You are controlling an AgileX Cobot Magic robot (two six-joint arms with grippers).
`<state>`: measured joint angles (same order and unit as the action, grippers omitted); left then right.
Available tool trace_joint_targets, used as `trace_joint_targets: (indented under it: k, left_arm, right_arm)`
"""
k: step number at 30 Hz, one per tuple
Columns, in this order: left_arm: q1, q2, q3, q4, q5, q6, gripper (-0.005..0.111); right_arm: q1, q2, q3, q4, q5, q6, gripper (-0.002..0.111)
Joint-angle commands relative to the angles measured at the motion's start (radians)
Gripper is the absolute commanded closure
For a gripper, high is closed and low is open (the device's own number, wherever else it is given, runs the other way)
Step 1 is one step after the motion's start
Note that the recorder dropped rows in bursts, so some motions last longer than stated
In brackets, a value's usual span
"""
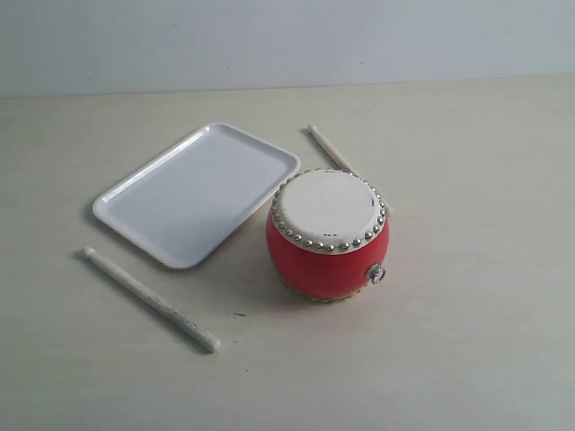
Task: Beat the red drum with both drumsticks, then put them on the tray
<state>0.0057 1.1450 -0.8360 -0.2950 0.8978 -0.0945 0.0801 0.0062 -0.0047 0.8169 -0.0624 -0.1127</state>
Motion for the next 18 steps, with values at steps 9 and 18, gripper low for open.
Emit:
trace_joint_targets:
  k: [9, 18]
  left_arm:
    - [-0.007, 0.098, -0.013, -0.159, 0.099, 0.128, 0.107]
    - [-0.007, 0.098, 0.041, -0.217, 0.020, 0.166, 0.107]
  right_arm:
    - [0.002, -0.006, 0.005, -0.031, 0.136, -0.044, 0.108]
    - [0.002, 0.156, -0.053, -0.077, 0.251, -0.042, 0.108]
